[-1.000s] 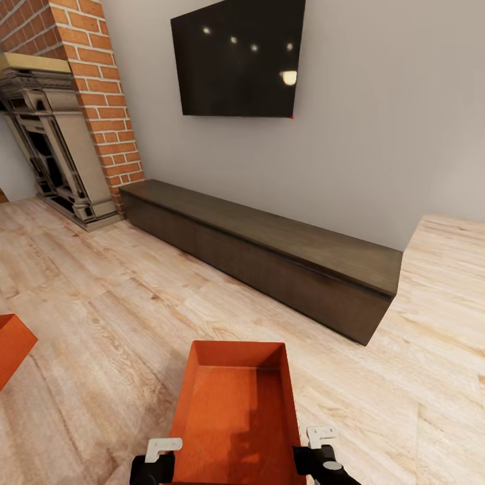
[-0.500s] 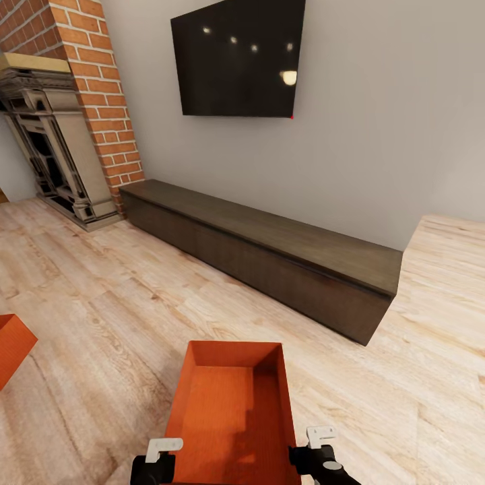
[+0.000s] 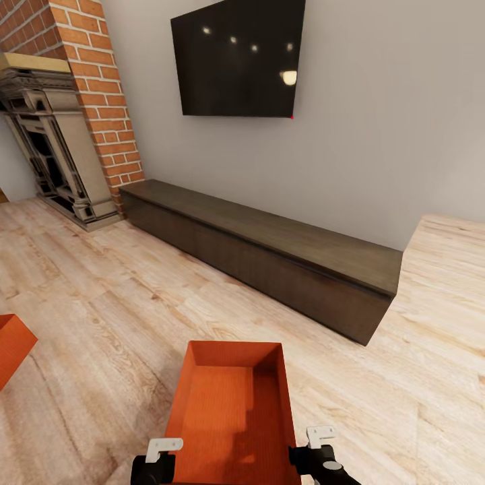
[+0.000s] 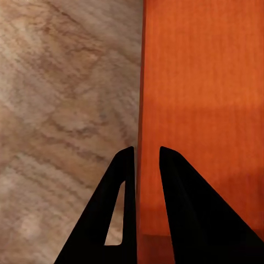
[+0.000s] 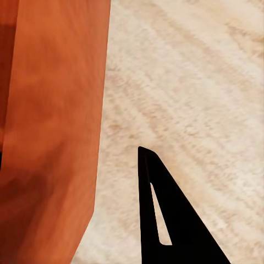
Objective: Move the two storage containers from the living room to the garage. In the garage, place one container on the floor and stack the other container on top of it (either order is fine).
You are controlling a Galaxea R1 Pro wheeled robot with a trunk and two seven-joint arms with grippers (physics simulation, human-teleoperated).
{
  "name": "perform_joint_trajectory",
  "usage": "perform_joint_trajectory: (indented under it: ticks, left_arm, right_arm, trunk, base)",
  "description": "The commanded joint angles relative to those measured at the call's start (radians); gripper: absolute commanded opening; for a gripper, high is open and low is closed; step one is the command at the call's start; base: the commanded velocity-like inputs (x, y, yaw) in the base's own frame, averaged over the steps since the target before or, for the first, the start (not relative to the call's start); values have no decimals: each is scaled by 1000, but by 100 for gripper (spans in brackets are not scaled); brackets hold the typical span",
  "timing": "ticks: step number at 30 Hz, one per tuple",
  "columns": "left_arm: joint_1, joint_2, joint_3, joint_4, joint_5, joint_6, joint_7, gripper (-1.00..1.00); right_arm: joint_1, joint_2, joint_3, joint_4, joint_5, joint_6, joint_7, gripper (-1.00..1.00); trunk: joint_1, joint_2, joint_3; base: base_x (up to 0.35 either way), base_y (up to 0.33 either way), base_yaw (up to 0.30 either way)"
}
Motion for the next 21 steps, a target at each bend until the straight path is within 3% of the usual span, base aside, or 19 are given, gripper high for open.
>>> perform_joint_trajectory:
  ticks: [1, 21]
  left_arm:
    - [-1, 1, 8, 0, -1, -4, 11, -100]
    - [0, 1, 8, 0, 0, -5, 11, -100]
  right_arm:
    - [-1, 0, 3, 1, 4, -2, -9, -100]
    - [-1, 0, 3, 1, 4, -2, -9, -100]
  trunk:
    - [0, 0, -1]
    - [0, 0, -1]
  base:
    - [0, 0, 0]
    - [0, 0, 0]
